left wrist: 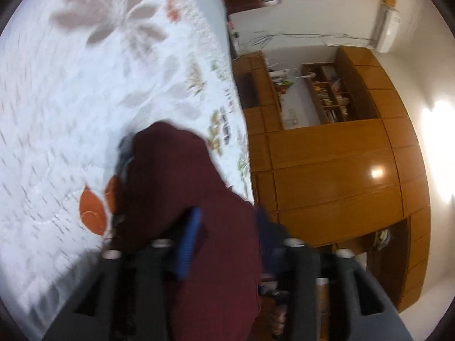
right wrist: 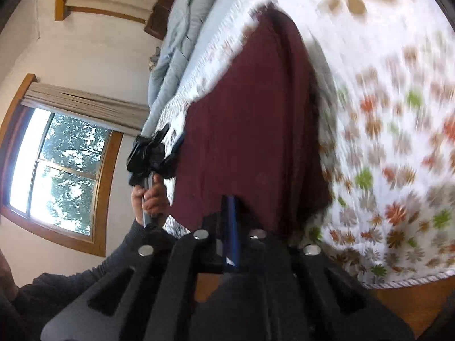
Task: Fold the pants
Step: 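Lift the grasped end and fold it over the bundle with both tools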
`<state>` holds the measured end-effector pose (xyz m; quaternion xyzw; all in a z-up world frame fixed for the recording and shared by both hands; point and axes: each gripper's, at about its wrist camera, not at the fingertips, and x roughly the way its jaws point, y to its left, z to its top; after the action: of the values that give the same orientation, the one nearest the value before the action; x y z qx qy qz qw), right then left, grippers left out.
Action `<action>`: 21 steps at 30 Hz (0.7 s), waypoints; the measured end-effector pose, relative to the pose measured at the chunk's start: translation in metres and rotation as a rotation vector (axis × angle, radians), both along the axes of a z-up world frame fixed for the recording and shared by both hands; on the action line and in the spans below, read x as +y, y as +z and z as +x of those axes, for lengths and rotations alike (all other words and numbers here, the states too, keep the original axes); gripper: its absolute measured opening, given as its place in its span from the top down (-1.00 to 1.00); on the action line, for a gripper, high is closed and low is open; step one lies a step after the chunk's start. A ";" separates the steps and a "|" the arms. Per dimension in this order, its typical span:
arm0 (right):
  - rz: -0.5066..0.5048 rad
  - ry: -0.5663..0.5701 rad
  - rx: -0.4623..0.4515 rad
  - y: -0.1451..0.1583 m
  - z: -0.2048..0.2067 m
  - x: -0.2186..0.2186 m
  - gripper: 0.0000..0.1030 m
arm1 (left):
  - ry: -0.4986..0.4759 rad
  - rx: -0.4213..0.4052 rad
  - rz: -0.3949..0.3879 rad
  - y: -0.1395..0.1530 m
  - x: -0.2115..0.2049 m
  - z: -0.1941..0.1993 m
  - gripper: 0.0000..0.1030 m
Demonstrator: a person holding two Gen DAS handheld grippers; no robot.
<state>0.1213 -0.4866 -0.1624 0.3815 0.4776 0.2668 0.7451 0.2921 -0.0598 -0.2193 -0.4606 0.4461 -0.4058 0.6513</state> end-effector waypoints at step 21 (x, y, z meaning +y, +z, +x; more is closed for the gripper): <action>0.214 -0.083 -0.027 -0.004 0.049 -0.007 0.41 | 0.047 0.100 -0.183 -0.034 0.028 -0.035 -0.25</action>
<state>0.1702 -0.4934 -0.1663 0.4749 0.4199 0.2902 0.7169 0.2573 -0.0314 -0.2529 -0.5481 0.4281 -0.4060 0.5928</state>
